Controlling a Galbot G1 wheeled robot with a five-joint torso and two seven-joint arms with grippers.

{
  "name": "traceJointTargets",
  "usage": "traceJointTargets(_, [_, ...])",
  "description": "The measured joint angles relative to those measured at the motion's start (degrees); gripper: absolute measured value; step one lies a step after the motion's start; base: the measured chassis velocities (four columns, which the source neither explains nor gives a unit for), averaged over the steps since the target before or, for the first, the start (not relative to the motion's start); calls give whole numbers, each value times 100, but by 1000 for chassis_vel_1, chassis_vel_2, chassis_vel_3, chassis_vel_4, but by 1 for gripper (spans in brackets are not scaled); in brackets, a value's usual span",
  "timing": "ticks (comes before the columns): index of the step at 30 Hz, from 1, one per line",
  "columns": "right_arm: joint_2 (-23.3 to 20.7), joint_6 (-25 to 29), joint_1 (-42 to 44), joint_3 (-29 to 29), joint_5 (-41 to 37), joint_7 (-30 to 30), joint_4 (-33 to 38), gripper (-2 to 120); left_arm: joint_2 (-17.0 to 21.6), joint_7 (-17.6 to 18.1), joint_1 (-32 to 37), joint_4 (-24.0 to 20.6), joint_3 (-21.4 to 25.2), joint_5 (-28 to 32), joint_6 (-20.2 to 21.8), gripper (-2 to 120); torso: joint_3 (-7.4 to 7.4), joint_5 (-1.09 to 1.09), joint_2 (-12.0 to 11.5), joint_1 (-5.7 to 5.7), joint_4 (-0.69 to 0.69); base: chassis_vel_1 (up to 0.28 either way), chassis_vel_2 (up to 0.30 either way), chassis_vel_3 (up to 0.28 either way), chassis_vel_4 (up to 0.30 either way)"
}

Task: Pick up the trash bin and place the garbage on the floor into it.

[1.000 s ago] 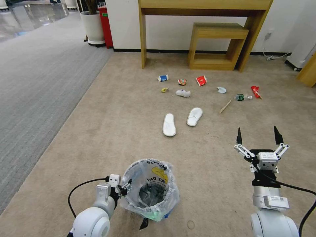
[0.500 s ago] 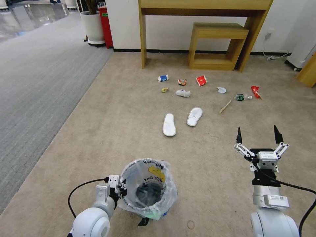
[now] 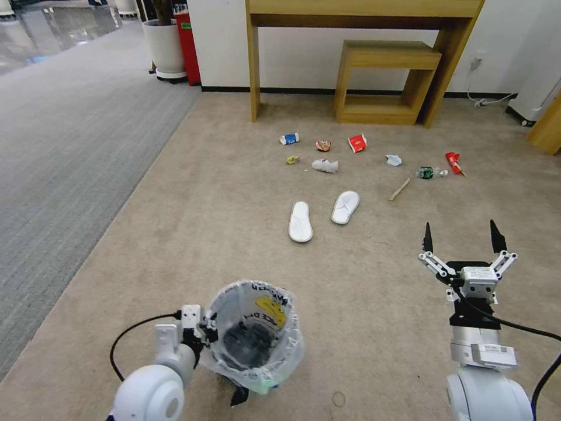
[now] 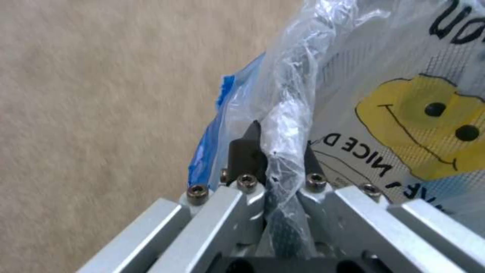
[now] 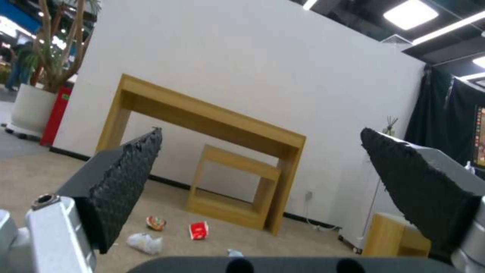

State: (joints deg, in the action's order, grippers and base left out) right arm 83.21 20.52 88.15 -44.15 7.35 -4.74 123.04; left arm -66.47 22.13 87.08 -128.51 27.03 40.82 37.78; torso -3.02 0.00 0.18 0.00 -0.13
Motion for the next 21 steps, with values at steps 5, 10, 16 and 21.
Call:
traceJointTargets(5, [-1, 11, 0, -12, -39, 12, 7, 100, 69, 143, 2, -380, 470, 675, 23, 1, 0, 0, 0, 0, 0, 0, 0, 0, 0])
traceJointTargets(10, [30, 11, -3, -15, -39, -3, 11, 100, -206, 312, 41, -746, 1082, 1202, 26, 1, 0, 0, 0, 0, 0, 0, 0, 0, 0])
traceJointTargets(16, [34, 6, -19, -53, -215, -65, -63, 100, -762, 725, 92, -1001, 1872, 1607, 91, 1, 0, -1, 0, 0, 0, 0, 0, 0, 0])
traceJointTargets(21, [40, 29, -47, -35, -277, -78, -168, 100, -866, 994, 125, -1129, 2275, 1738, 160, 1, 0, 0, 0, 0, 0, 0, 0, 0, 0])
